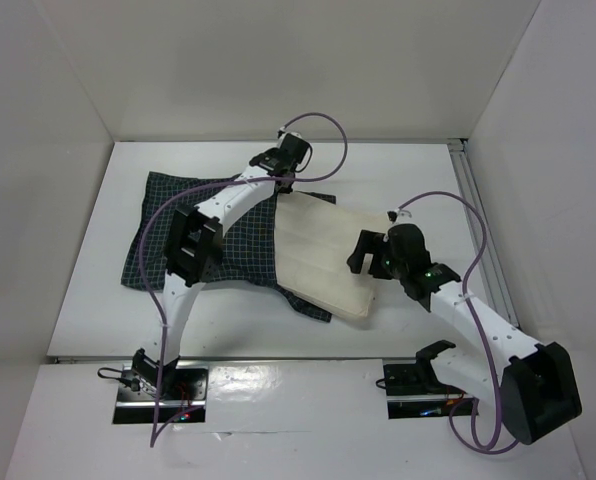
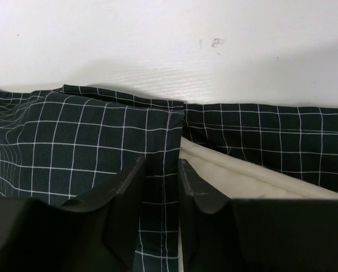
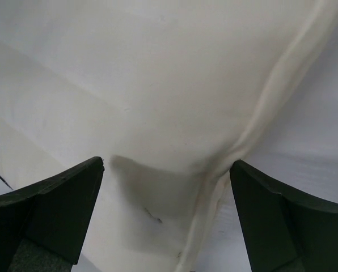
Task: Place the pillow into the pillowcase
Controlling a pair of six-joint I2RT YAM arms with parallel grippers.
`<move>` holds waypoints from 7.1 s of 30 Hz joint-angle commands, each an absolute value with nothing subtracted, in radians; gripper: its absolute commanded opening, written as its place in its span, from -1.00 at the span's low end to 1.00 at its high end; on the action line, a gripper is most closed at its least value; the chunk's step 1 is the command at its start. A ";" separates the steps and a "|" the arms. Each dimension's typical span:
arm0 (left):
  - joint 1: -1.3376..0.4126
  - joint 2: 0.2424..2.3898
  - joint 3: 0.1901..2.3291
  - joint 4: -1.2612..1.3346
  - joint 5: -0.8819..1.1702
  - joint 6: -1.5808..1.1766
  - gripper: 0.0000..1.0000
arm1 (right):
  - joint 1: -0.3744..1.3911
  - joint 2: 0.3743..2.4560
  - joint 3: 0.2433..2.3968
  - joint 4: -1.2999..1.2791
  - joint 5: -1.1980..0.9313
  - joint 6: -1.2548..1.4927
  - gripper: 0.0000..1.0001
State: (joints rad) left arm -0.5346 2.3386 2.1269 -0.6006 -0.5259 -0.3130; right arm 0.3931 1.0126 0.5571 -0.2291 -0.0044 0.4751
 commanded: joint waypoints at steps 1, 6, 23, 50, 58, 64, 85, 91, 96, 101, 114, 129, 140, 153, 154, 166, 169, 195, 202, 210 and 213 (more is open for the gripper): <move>-0.540 2.364 2.169 -0.617 -0.555 -0.295 -0.18 | 0.400 0.982 0.609 -0.221 0.086 0.520 0.99; -0.540 2.344 2.160 -0.626 -0.575 -0.296 -0.59 | 0.400 1.096 0.666 -0.199 0.086 0.601 0.99; -0.549 2.189 2.109 -0.607 -0.278 -0.305 -1.00 | 0.239 1.184 0.655 -0.092 0.052 0.706 0.99; -0.647 1.833 1.898 -0.494 0.109 -0.367 -1.00 | 0.334 1.140 0.889 0.115 -0.376 0.444 -1.00; -0.707 1.991 2.001 -0.562 0.246 -0.402 -1.00 | 0.469 1.397 0.758 0.227 -0.278 0.457 -1.00; -0.718 2.014 2.048 -0.572 0.247 -0.411 -1.00 | 0.535 1.356 0.845 0.183 -0.267 0.427 -1.00; -0.709 2.243 2.097 -0.663 0.165 -0.379 -1.00 | 0.568 0.943 0.684 0.084 -0.083 0.483 -1.00; -0.747 1.977 1.913 -0.462 0.523 -0.543 -1.00 | 0.568 1.055 0.655 0.250 0.009 0.434 -1.00; -0.738 1.905 1.801 -0.432 0.437 -0.588 -1.00 | 0.577 1.075 0.626 0.279 0.014 0.457 -1.00; -0.703 1.936 1.836 -0.512 0.422 -0.554 -0.19 | 0.577 0.990 0.578 0.161 0.046 0.468 -1.00; -0.549 1.379 1.366 -0.580 -0.193 -0.649 0.35 | 0.586 0.971 0.741 -0.239 0.207 0.341 0.98; -0.538 0.926 0.362 0.012 -0.055 -0.930 0.46 | 1.048 1.285 1.011 -0.385 0.380 0.160 0.98; -0.529 1.127 0.271 0.304 0.064 -0.963 0.25 | 1.083 1.407 0.928 -0.318 0.347 0.182 0.93; -0.529 1.056 0.327 0.259 0.064 -0.942 -1.00 | 1.005 1.555 0.980 -0.109 0.183 0.212 -1.00; -0.529 1.042 0.368 0.249 0.093 -0.919 -1.00 | 0.968 1.555 1.023 -0.098 0.146 0.212 -1.00; -0.517 1.218 0.917 0.185 0.332 -0.730 -1.00 | 0.746 1.571 1.436 -0.019 0.023 0.212 -1.00; -0.529 1.253 0.936 0.283 0.510 -0.767 -1.00 | 0.697 1.690 1.422 0.032 -0.078 0.285 -1.00; -0.393 1.221 1.216 -0.431 0.148 -0.591 0.20 | 0.916 1.356 0.804 0.097 0.081 0.453 -0.99; -0.382 1.535 1.405 -0.583 -0.221 -0.520 0.37 | 1.032 1.300 0.894 -0.162 0.384 0.393 1.00; -0.327 1.739 1.549 -0.709 -0.428 -0.541 0.39 | 0.757 1.167 0.862 -0.178 0.254 0.475 1.00; -0.327 1.798 1.559 -0.718 -0.439 -0.541 0.39 | 0.613 1.167 0.793 -0.127 0.064 0.527 1.00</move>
State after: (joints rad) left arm -0.3283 1.7599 1.5215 -0.6628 -0.3557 -0.5491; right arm 0.7136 1.1637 0.8608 -0.1448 0.2646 0.4545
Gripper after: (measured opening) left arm 0.695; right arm 0.999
